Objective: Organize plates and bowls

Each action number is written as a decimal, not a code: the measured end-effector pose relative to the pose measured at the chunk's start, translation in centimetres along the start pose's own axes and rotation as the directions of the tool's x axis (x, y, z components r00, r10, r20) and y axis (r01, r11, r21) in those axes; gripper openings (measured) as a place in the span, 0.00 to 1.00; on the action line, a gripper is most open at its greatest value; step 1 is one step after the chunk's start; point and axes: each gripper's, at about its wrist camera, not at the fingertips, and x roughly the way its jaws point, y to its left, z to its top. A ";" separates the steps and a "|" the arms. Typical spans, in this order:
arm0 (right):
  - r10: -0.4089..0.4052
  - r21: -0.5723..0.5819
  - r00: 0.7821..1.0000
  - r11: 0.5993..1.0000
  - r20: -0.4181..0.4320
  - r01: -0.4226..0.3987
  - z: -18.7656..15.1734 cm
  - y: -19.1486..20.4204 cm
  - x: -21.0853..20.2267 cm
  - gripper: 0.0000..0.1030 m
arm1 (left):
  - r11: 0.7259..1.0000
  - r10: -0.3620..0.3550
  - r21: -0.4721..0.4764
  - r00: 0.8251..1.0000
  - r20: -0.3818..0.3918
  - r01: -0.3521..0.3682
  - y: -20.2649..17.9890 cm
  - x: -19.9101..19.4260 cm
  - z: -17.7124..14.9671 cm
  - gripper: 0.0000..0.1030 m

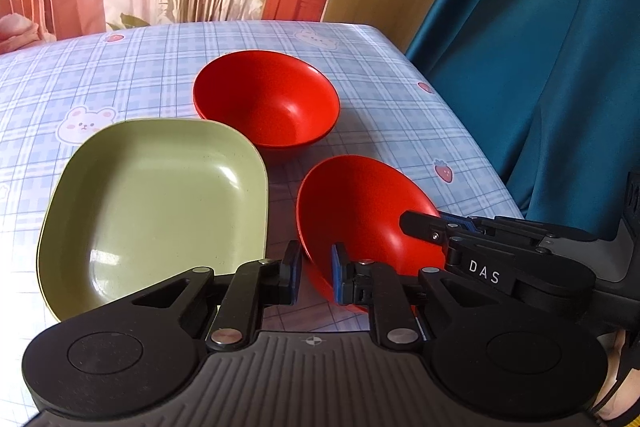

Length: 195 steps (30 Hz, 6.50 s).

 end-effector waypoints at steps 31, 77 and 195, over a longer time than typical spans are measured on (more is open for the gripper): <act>0.015 0.022 0.992 1.000 0.126 -0.018 5.8 1.7 -2.6 0.07 | 0.999 -0.046 0.023 0.991 0.125 0.043 0.4 -2.8 3.6 0.16; 0.039 0.030 0.992 0.999 0.120 -0.042 11.3 5.3 3.7 0.07 | 0.996 0.011 0.089 0.998 0.057 -0.016 5.3 2.8 9.9 0.16; 0.007 0.095 0.992 0.995 0.125 -0.019 7.8 12.4 1.1 0.14 | 0.999 -0.021 0.044 0.998 0.067 0.018 7.4 -2.4 6.0 0.27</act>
